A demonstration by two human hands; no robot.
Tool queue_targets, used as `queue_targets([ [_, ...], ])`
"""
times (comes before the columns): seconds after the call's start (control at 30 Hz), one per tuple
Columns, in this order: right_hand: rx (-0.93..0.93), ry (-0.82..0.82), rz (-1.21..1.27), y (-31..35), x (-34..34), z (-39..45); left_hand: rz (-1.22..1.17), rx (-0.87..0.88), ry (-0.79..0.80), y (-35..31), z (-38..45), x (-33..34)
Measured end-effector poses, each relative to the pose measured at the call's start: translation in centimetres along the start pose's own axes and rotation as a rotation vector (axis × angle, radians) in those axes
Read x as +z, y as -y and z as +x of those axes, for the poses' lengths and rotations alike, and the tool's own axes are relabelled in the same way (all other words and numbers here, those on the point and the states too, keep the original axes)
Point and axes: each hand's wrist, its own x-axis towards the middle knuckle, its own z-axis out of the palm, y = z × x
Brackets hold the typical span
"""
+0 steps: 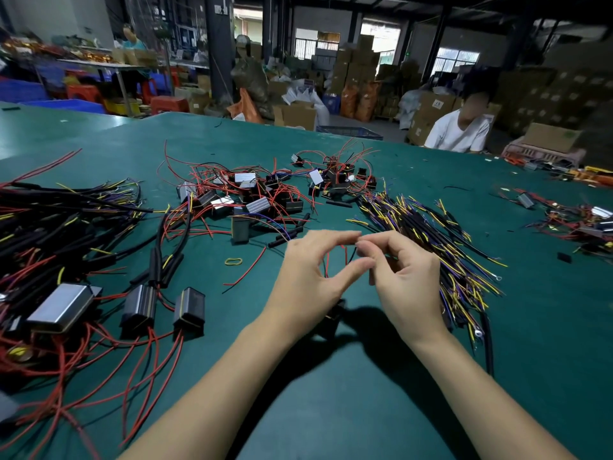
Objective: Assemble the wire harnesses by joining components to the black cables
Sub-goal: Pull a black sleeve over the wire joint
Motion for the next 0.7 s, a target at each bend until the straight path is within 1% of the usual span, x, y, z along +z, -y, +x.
queue_targets([
  [0.07,0.027,0.017,0.040,0.0,-0.1,0.1,-0.002,0.021,-0.009,0.3,0.0,-0.1],
  [0.17,0.114,0.052,0.175,0.1,-0.2,0.3,0.010,0.044,-0.033,0.5,0.3,-0.4],
  [0.27,0.187,0.064,0.186,0.1,0.2,0.5,-0.081,-0.052,-0.013,0.6,0.5,-0.7],
  [0.33,0.331,0.068,0.225,-0.2,0.8,0.6,-0.097,-0.117,-0.005,0.7,0.7,-0.6],
  [0.4,0.535,0.104,0.385,-0.3,1.1,0.6,-0.075,-0.142,0.004,0.9,0.8,-0.4],
  [0.43,0.602,0.138,0.450,-0.4,1.1,0.7,-0.074,-0.157,0.013,1.0,0.8,-0.4],
  [0.47,0.619,0.174,0.476,-0.4,1.0,0.6,-0.079,-0.177,0.025,1.1,0.7,-0.4],
  [0.53,0.540,0.202,0.456,-0.5,0.4,0.6,-0.086,-0.226,0.034,1.3,0.6,-0.5],
  [0.63,0.366,0.178,0.338,-0.7,-0.5,0.8,-0.107,-0.268,-0.007,1.7,0.8,-0.7],
  [0.7,0.331,0.187,0.254,-1.0,-0.6,0.9,-0.111,-0.268,-0.029,1.8,0.9,-0.8],
])
